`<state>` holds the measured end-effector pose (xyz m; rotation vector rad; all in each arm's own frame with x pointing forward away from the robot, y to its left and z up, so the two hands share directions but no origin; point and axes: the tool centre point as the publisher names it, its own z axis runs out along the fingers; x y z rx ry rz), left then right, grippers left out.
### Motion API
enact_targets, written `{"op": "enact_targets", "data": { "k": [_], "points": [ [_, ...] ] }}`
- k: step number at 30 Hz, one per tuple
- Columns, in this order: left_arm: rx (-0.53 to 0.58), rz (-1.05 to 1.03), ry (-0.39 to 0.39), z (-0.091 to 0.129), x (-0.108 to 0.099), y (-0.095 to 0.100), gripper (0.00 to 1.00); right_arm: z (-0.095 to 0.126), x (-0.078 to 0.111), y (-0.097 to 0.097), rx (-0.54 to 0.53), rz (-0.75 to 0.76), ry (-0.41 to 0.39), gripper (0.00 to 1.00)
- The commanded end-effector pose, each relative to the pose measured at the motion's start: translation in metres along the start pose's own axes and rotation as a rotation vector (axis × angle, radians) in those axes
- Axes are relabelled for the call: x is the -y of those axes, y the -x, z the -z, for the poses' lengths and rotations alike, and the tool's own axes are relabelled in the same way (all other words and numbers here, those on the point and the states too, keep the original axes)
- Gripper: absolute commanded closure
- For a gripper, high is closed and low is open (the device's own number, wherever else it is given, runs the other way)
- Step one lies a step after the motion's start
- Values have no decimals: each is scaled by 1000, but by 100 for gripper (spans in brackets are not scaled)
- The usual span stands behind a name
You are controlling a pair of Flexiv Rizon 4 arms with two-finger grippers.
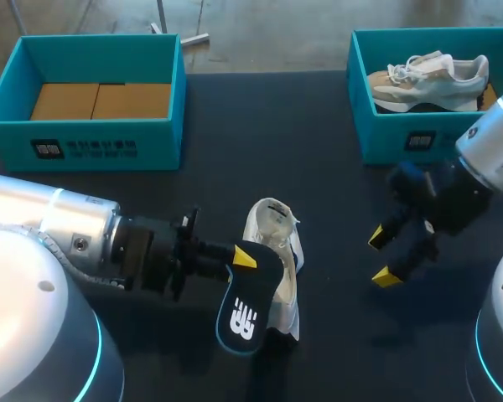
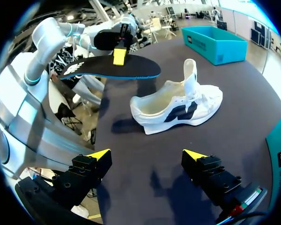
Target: Take the shoe out of the shoebox, open the shoe tongue, remove and reinsert the insole, then place the shoe into the shoebox
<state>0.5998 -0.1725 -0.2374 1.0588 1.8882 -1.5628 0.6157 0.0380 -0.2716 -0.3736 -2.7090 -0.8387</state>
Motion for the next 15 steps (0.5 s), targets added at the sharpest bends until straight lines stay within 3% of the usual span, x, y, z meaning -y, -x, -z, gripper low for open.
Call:
{"op": "enact_targets", "data": {
  "k": [1,15],
  "points": [
    [-12,8,5,-3,1,-1,100,-1,-5,-6,21,20,-22,0],
    [54,242,-4,-2,5,-8,100,-45,-3,-8,140,102,-126,0]
  ]
}}
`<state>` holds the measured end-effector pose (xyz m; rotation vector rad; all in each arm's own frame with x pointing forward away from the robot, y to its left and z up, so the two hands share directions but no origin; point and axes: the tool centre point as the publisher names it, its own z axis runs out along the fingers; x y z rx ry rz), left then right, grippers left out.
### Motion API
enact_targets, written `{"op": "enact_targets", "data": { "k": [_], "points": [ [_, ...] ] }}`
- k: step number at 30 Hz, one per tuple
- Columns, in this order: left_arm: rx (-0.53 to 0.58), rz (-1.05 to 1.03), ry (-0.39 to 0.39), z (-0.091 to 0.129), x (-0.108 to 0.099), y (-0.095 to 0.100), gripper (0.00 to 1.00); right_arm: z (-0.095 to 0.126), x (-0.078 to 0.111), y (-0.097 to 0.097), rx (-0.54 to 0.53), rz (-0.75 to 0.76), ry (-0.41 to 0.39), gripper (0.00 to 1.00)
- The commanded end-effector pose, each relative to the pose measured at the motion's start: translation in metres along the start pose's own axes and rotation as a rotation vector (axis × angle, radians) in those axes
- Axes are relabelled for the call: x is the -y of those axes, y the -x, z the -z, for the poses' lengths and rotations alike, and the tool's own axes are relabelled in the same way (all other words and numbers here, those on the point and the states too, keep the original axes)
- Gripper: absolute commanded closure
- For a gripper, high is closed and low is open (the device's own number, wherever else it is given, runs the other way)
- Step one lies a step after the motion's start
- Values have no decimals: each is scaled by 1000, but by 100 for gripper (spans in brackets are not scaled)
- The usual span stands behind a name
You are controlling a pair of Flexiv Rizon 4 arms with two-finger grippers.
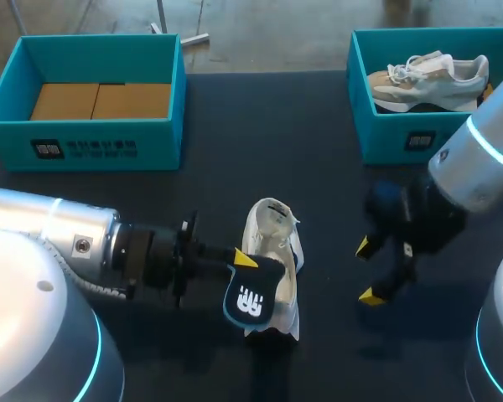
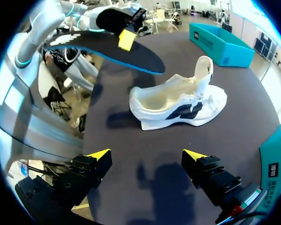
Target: Take the shoe out of the shoebox, open the shoe tongue, remove and reinsert the insole, then place the shoe into the shoebox
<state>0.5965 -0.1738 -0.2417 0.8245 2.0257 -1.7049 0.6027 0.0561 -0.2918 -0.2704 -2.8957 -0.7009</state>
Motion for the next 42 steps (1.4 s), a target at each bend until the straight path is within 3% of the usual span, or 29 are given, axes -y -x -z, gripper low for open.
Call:
{"op": "enact_targets", "data": {
  "k": [1,16,30,36,42],
  "points": [
    [4,26,-1,1,4,-5,100,-18,-6,0,22,1,-20,0],
    [18,85,-40,-3,9,-18,100,-53,-22,1,24,28,-73,0],
    [13,70,-42,-4,10,-17,100,-53,-22,1,24,28,-73,0],
    [-1,86,-49,-12,12,-24,100,-68,-24,-3,36,44,-57,0],
    [-9,102,-62,-16,12,-26,100,-78,-31,-1,31,57,-98,0]
  ]
}}
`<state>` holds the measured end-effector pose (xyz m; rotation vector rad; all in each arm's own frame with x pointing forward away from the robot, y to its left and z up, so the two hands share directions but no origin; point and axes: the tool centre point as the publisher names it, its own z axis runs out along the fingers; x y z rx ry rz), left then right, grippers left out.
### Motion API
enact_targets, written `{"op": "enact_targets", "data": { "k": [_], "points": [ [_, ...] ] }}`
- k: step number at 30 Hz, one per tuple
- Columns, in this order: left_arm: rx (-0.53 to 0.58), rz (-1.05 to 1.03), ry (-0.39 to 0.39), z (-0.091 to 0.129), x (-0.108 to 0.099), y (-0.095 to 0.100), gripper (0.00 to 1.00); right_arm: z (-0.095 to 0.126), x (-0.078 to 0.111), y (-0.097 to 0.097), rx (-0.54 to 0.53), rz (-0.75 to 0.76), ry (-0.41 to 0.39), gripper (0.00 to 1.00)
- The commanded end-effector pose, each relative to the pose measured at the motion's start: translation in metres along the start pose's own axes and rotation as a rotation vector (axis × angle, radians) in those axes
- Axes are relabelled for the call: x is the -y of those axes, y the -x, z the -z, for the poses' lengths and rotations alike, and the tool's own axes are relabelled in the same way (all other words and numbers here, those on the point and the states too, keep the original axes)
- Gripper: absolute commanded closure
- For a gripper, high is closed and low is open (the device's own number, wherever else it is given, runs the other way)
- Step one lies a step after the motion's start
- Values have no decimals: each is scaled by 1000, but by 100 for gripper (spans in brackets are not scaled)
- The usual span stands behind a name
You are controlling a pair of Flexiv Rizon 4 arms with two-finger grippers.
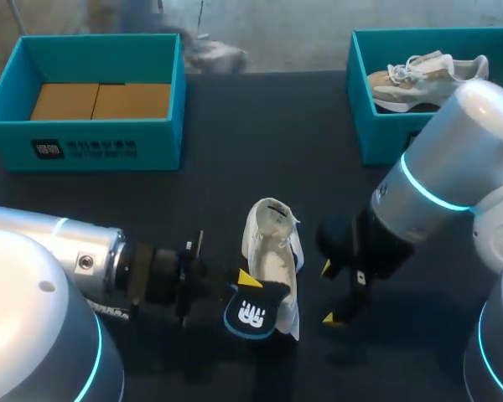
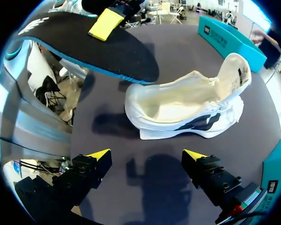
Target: Take the shoe out of the shoebox, open the shoe tongue, remove and reinsert the insole, then place the shoe into the shoebox
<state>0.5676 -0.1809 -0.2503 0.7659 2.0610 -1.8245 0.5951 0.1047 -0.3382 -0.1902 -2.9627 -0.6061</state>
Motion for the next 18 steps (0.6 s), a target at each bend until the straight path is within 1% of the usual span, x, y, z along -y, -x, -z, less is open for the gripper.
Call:
{"op": "enact_targets", "data": {
  "k": [1,8,18],
  "points": [
    [0,5,-5,-5,-1,0,100,-13,-12,5,-2,-1,-37,0],
    [-5,3,-18,-6,0,-1,100,-22,-11,7,-26,-29,-88,0],
    [0,-5,-37,-9,2,0,100,-26,-11,5,-20,-32,-83,0]
  ]
}}
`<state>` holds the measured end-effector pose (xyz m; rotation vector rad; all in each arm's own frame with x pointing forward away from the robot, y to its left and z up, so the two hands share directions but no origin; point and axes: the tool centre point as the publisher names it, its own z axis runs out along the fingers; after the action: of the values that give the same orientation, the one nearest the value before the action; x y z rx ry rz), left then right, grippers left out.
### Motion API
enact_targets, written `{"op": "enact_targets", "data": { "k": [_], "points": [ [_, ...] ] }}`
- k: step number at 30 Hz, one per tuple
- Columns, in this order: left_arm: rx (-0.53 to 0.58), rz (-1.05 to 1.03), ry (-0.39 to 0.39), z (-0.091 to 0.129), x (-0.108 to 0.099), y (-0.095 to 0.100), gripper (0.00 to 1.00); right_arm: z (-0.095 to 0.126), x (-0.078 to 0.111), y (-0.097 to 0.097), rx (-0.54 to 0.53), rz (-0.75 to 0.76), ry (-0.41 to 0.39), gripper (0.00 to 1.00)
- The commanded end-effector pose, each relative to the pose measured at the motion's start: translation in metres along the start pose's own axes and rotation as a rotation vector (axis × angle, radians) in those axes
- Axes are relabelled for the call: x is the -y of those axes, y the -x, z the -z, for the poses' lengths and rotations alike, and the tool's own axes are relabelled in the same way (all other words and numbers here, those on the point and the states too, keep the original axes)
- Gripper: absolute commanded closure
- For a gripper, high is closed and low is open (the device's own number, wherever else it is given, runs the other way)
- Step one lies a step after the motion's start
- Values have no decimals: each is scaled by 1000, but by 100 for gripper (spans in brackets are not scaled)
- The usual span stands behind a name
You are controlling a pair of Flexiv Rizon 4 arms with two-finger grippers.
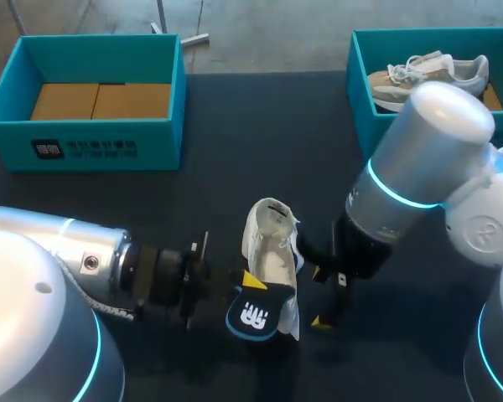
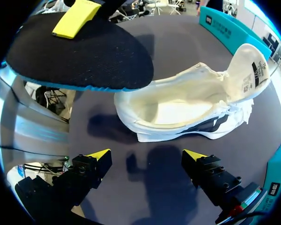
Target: Take the shoe out of the shoebox, open the shoe tongue, remove and reinsert the insole, then place the shoe into the shoebox
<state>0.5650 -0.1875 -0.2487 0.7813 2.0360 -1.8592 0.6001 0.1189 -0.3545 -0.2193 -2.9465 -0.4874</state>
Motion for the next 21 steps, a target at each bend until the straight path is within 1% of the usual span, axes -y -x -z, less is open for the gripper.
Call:
{"op": "enact_targets", "data": {
  "k": [1,3,11,16,21],
  "points": [
    [4,0,-10,-2,-1,-1,100,-6,-4,-1,16,-11,-9,0],
    [3,2,-13,-3,-1,-2,100,-8,-5,-2,32,-37,-4,0],
    [3,21,-21,1,-2,-6,100,-8,-5,-2,32,-37,-4,0],
    [4,52,-33,2,-12,-9,100,-8,-5,-2,32,-37,-4,0],
    [7,77,-26,1,-23,-11,100,-8,-5,-2,32,-37,-4,0]
  ]
}}
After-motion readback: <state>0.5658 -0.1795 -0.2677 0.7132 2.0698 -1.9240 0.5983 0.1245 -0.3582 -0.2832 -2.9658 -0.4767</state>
